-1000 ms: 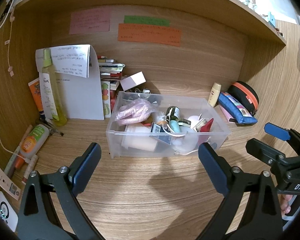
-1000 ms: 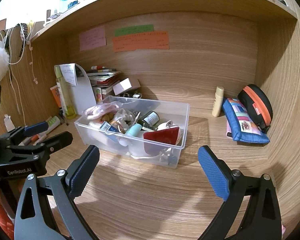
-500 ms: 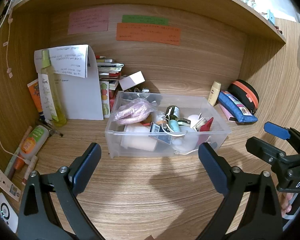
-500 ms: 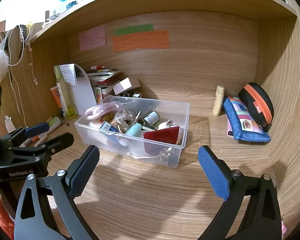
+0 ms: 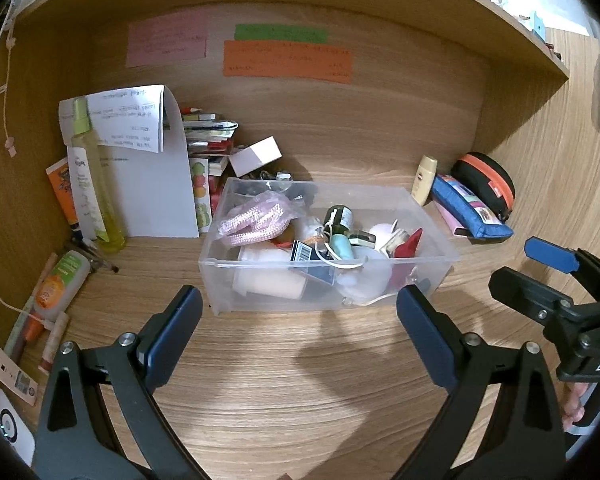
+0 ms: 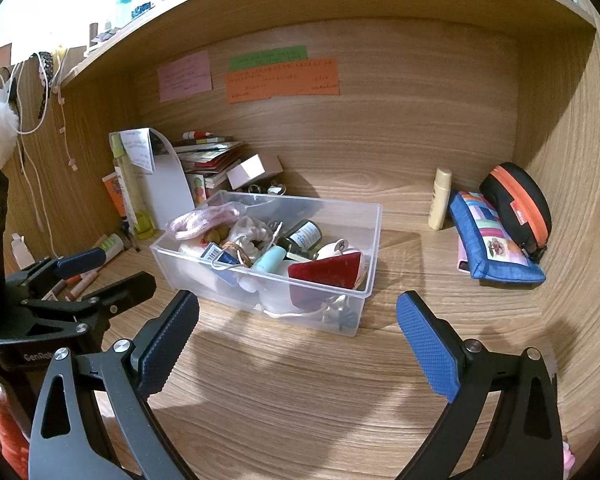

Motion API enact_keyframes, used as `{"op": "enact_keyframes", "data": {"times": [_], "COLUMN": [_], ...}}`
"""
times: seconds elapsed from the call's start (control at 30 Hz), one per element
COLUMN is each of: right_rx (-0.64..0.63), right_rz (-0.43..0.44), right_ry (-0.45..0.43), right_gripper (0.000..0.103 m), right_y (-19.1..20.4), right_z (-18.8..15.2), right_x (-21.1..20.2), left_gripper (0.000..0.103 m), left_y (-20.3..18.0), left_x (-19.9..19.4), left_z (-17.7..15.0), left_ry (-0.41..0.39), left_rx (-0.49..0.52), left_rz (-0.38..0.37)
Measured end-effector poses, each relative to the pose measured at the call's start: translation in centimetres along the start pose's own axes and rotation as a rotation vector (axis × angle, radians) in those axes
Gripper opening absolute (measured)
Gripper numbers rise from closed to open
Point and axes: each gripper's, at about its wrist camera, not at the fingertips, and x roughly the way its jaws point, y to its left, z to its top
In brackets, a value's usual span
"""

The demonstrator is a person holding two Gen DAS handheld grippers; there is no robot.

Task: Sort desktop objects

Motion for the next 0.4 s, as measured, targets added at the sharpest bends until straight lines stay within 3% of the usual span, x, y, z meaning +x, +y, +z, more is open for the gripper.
{"op": "enact_keyframes", "data": {"times": [0.4], "right_rx": [0.013], "right_rz": [-0.002], "right_ry": [0.008], "right_gripper": [0.099], "right_y": [-0.15], "right_z": [-0.07], "right_x": [0.13], "left_gripper": [0.099], "left_y": [-0.35], "left_x": [0.06], "left_z": [-0.06], "left_ry": [-0.017], "left_rx": [0.012], "left_rz": [-0.006]}}
